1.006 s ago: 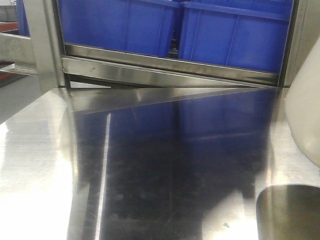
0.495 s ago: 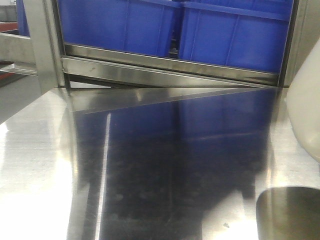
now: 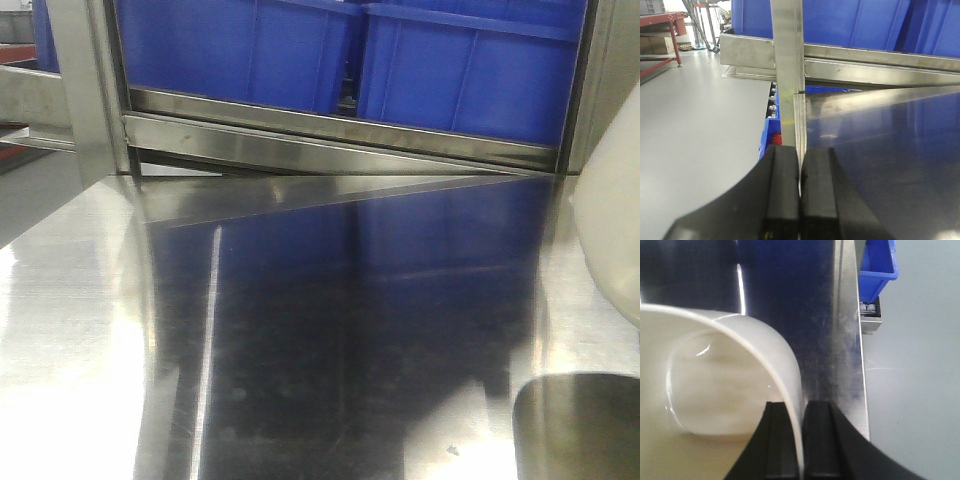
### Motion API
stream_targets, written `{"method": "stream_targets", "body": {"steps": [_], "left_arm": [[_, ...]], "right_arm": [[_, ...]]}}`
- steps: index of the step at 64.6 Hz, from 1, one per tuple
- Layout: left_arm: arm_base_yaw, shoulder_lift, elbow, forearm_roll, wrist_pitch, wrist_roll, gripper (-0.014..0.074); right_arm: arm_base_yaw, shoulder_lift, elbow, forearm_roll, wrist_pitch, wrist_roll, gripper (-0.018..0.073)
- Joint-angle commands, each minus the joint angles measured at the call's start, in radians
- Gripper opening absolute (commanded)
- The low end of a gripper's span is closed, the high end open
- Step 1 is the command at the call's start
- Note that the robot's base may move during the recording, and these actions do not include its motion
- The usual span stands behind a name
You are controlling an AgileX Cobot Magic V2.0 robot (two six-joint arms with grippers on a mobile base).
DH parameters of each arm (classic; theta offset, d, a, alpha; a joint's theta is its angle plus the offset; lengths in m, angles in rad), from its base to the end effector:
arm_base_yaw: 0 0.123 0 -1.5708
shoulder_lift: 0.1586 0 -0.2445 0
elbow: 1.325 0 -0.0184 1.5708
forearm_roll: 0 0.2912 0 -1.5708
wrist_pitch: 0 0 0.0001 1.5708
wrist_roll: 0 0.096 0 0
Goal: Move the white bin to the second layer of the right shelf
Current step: 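Close the right gripper on the bin rim and lift it off the table, then drive the base away from the table carrying the bin in the right gripper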
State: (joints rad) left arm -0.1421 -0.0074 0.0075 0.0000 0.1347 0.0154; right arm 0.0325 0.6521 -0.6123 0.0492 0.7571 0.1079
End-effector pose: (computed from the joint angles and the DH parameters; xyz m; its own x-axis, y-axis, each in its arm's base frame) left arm 0.1412 -0.0202 0.1988 -0.0449 0.0220 -0.9987 0.1423 0.9897 0.0154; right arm 0.1941 0.0096 0.2698 -0.6524 0.1220 -0.7480 0.0357 0.9908 0.1304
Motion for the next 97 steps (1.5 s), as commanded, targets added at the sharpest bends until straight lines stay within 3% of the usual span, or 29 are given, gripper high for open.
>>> {"method": "stream_targets", "body": {"steps": [1,97], "left_arm": [[-0.004,-0.015,0.037,0.000,-0.087,-0.003,0.0085],[-0.004,-0.015,0.037,0.000,-0.087,-0.003,0.0085]], "right_arm": [[-0.005,-0.006,-0.031,0.010,-0.086,-0.005,0.0047],[-0.005,-0.006,-0.031,0.010,-0.086,-0.005,0.0047]]}}
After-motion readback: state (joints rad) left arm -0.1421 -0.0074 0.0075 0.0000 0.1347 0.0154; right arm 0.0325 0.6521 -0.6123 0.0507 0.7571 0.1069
